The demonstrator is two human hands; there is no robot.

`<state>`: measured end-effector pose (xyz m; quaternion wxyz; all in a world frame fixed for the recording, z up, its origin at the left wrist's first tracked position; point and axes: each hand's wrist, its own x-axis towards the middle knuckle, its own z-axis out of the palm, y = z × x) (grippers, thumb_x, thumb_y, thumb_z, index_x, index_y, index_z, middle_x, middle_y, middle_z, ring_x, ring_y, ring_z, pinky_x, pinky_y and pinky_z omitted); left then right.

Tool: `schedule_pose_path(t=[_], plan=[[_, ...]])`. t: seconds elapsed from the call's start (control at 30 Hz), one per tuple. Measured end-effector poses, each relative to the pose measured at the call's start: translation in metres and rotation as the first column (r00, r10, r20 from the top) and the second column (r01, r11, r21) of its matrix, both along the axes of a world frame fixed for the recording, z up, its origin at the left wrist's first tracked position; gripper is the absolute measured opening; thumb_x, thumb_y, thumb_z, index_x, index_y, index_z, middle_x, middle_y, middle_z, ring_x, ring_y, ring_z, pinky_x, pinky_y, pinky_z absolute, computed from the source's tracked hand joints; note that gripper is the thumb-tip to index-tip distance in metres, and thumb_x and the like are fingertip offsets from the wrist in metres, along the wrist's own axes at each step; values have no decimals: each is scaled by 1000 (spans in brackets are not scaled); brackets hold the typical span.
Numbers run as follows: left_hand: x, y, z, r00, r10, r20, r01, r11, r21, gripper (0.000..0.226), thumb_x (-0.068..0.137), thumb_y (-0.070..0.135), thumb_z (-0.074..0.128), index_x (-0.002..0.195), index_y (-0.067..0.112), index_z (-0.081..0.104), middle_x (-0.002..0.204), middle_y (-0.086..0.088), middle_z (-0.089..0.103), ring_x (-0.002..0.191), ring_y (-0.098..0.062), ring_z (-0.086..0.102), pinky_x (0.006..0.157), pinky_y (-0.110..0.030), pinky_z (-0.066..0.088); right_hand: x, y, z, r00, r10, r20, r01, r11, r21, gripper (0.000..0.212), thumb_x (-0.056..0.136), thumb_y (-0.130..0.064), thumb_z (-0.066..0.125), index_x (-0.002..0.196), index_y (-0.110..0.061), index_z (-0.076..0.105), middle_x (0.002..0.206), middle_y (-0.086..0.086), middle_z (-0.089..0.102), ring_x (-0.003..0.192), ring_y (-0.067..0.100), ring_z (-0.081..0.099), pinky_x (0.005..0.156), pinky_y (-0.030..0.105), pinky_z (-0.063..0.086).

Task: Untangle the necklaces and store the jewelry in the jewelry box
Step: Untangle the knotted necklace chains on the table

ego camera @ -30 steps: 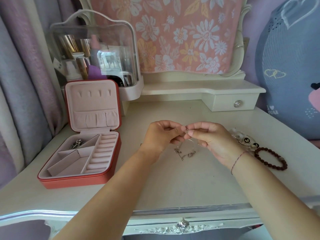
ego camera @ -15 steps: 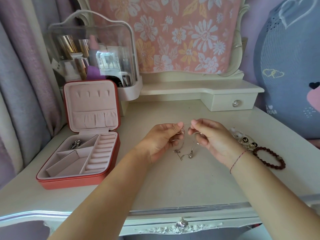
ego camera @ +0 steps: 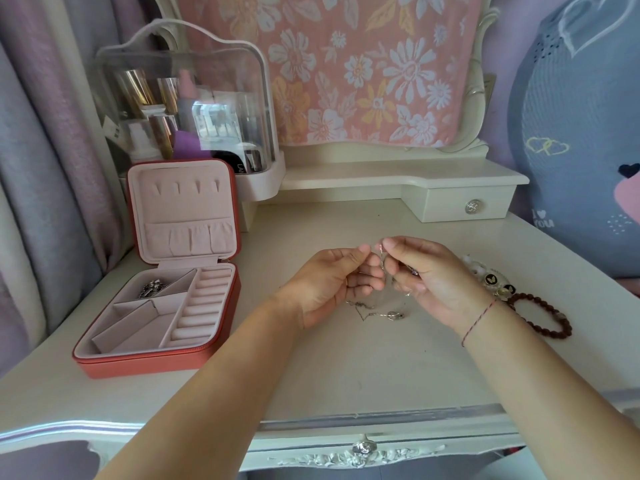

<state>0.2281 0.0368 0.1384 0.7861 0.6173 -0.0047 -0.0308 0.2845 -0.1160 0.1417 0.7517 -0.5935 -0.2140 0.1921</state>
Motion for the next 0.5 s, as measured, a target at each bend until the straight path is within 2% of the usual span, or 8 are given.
schedule_pose_path(t=[0.1,0.2,0.37,0.5], plan=[[-1,-1,0,1000,-2,28,0,998,68,27,80,35,62,87,9,66,80,-2,68,69,-10,65,64,-17,51,0,-1,0,999,27,21,-27,1000,6,17,84,-22,57,86,-7,65,59,0,56,33,4,26,44,18,26],[0,-1,-1,998,-12,67,1,988,157,21,74,29,70,87,13,68,86,-1,68,73,-9,63,71,-18,50,2,-1,0,999,31,34,-31,999,5,19,78,-27,60,84,-9,65,58,0,55,34,5,25,45,18,26],[3,0,-7,995,43,94,-71,949,308,10,81,9,74,88,15,69,79,-3,68,72,-11,63,77,-21,51,2,-1,-1,999,7,38,-8,1000,13,19,77,-27,61,83,-9,66,60,1,55,35,6,26,45,17,30],[2,0,-6,992,48,115,-78,958,275,4,89,10,66,89,12,68,74,2,67,70,-7,62,71,-19,50,2,0,0,998,-32,48,32,999,4,15,85,-21,59,85,-8,66,60,0,54,36,6,26,47,17,31]])
